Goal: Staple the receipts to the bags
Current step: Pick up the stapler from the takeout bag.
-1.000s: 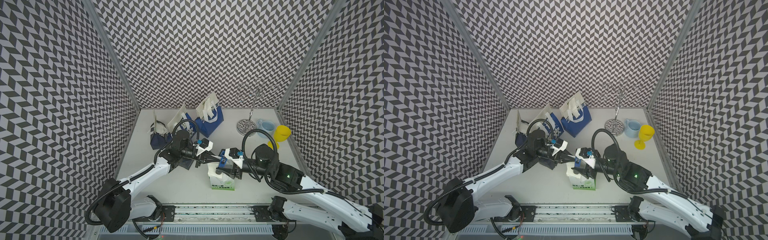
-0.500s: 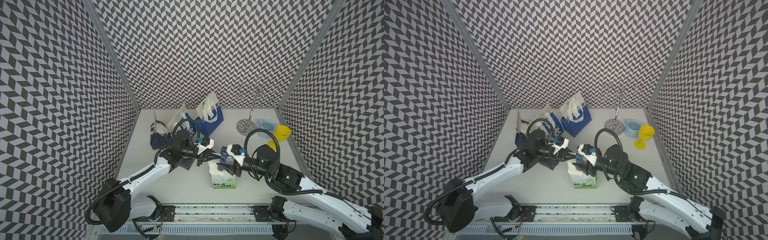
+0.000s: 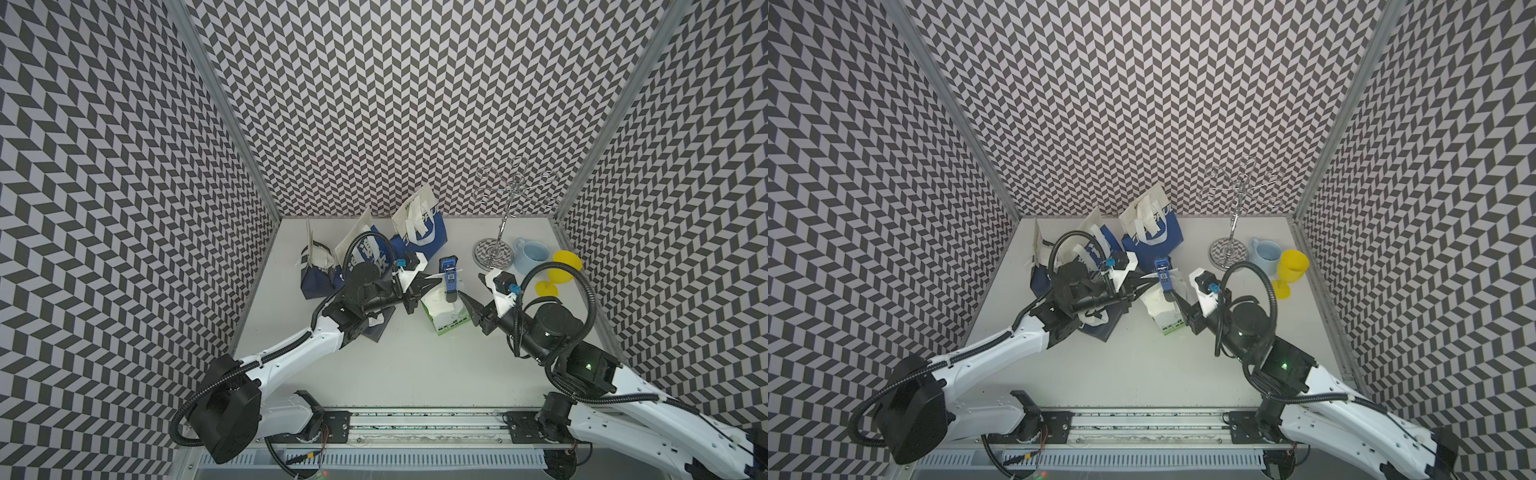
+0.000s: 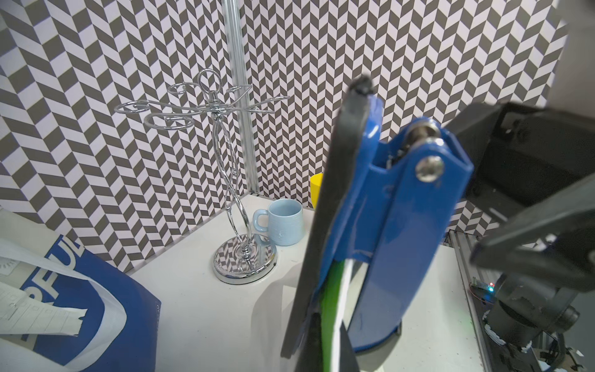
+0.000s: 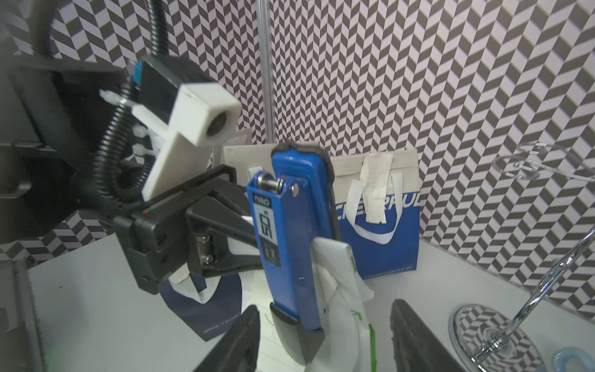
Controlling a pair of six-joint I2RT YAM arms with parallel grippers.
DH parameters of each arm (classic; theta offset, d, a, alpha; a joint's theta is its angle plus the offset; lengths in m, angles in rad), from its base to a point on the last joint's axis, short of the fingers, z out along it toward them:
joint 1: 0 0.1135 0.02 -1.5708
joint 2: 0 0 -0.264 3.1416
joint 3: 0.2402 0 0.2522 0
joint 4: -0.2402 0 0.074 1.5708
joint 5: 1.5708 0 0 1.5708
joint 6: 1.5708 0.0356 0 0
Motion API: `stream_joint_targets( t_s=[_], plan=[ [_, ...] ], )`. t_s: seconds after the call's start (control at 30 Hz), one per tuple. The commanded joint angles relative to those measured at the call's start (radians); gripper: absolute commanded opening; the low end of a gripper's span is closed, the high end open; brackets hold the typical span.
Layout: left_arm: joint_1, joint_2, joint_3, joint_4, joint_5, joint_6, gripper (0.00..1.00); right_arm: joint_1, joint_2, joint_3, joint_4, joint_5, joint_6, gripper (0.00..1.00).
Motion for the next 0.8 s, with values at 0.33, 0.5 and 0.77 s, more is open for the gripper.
stream_joint_targets(
  t_s=[0.33, 0.5, 0.77],
  plan=[
    [-0.051, 0.007, 0.027, 0.117, -0.04, -0.016, 0.0, 0.005, 0.169, -0.046, 0.236, -0.001, 0.196, 0.46],
    [-0.06, 0.013, 0.029, 0.105, -0.046, -0.028, 0.0, 0.0, 0.233, 0.018, 0.195, 0.251, 0.236, 0.17],
    [-0.061, 0.061, 0.05, 0.11, -0.191, -0.033, 0.0, -0.102, 0.11, 0.026, 0.125, 0.509, 0.385, 0.04]
  ],
)
